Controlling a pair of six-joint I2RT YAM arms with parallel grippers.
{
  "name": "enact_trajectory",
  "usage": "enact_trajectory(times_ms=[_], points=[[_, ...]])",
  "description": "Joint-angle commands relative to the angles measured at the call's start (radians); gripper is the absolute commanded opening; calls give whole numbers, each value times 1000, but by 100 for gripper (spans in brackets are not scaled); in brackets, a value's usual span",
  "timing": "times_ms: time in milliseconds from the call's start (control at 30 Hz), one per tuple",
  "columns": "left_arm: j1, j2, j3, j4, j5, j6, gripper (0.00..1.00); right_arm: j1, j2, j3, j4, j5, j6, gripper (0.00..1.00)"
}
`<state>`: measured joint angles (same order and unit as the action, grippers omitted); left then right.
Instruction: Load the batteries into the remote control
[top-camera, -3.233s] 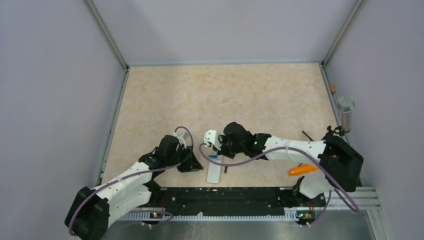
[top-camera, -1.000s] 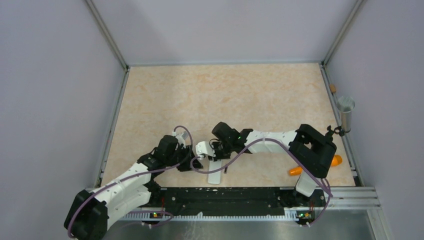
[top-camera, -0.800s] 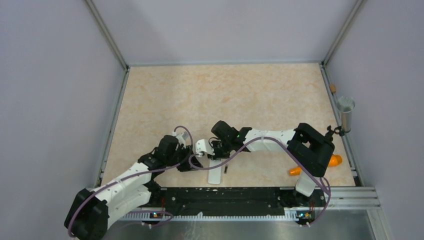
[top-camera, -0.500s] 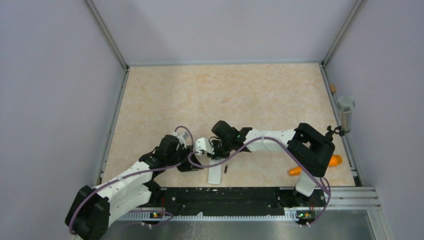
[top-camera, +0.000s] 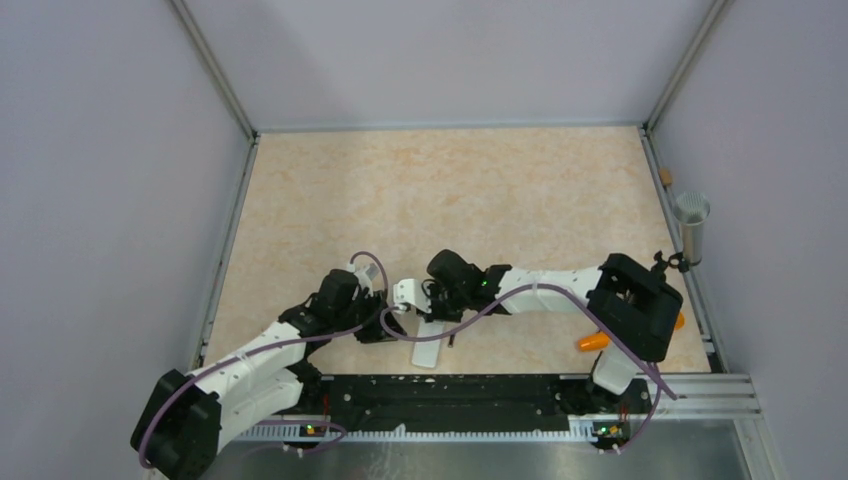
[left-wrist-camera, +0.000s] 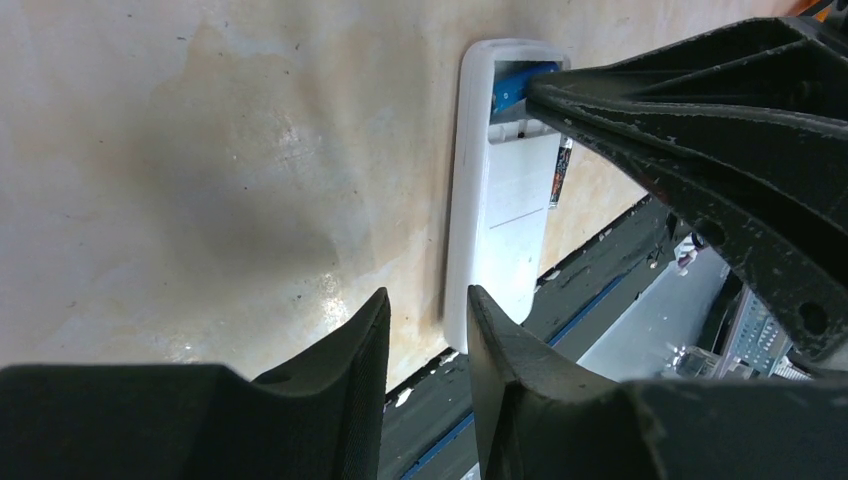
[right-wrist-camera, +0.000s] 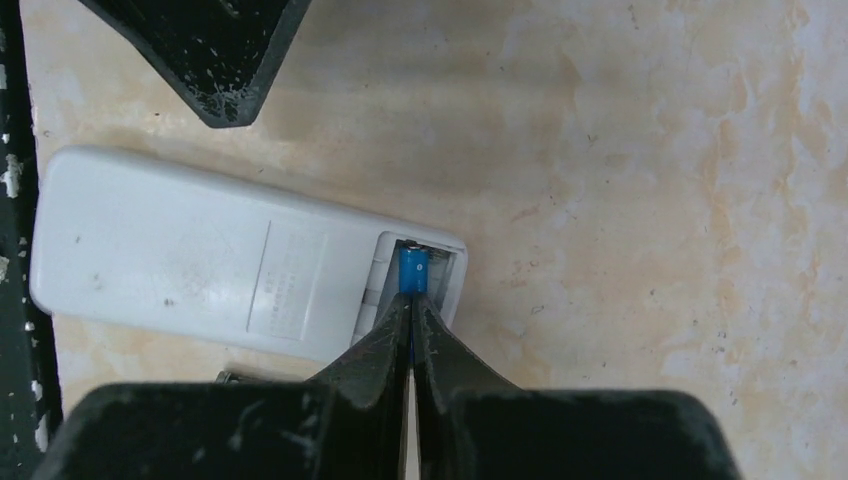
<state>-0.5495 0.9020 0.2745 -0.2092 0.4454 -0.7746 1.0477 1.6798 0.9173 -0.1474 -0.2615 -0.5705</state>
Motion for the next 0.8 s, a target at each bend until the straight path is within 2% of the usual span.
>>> enact_trajectory(times_ms=[0, 267, 467, 767], points=[[6, 0, 10, 38, 10, 19, 35, 11, -78, -4, -67, 50, 27, 0], [6, -5, 9, 36, 10, 19, 35, 10, -107, 1, -100, 37, 30, 7], [8, -5, 10, 35, 9, 21, 36, 10, -89, -22, -49, -2, 58, 17], [7, -5, 10, 30, 7, 24, 36, 2, -33, 5, -37, -12, 39, 18]])
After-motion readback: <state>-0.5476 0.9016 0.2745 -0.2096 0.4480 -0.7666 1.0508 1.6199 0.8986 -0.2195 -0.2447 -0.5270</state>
